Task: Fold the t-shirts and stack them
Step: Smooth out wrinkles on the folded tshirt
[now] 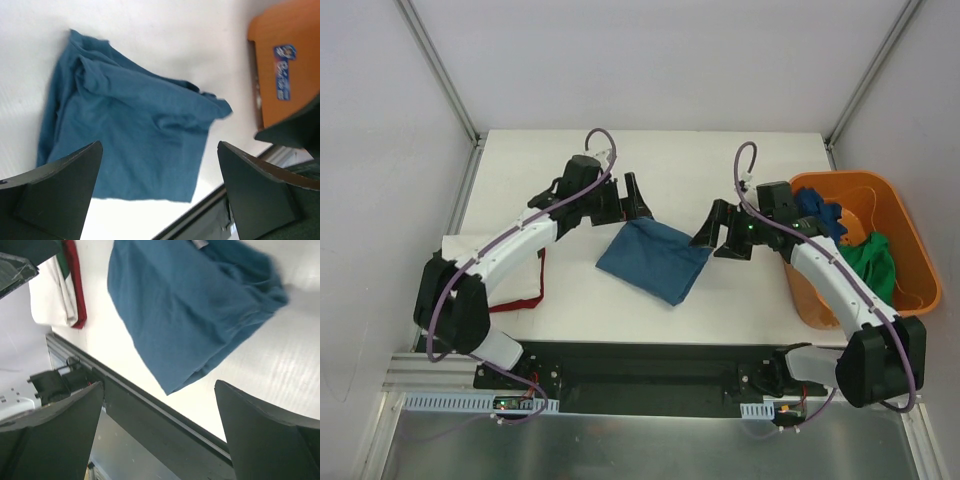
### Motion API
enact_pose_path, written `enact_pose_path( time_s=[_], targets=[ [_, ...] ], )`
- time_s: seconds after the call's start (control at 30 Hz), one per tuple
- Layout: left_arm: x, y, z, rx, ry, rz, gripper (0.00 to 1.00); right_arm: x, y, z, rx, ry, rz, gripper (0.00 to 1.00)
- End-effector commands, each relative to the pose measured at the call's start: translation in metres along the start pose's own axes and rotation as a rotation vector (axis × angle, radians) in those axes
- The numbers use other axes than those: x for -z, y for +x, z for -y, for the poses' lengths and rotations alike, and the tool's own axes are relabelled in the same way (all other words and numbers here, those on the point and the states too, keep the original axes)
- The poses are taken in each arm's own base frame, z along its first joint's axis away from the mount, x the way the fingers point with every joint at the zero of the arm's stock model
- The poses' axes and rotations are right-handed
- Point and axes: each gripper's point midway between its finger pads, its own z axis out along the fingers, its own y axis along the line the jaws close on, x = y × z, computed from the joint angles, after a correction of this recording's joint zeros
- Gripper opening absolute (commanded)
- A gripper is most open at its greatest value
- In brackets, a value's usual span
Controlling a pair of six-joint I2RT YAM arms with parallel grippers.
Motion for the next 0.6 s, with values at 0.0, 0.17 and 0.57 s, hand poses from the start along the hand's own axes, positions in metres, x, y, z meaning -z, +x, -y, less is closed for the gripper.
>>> enact_pose_path(
  time_s=[0.0, 0.17, 0.57],
  targets=[
    [0.032, 0.011, 0.024, -0.011, 0.087, 0.024, 0.99, -0.011, 0.017, -0.028, 0.102, -0.108, -0.047, 0.97],
    [0.048, 0.025, 0.008, 0.003, 0.044, 0.066, 0.99, -0.041, 0.012, -0.053, 0.157, -0.142, -0.094, 0.97],
    [0.055, 0.034, -0.007, -0.034, 0.005, 0.09, 0.99, -0.115, -0.048, 0.002, 0.064, 0.076, -0.087, 0.97]
  ],
)
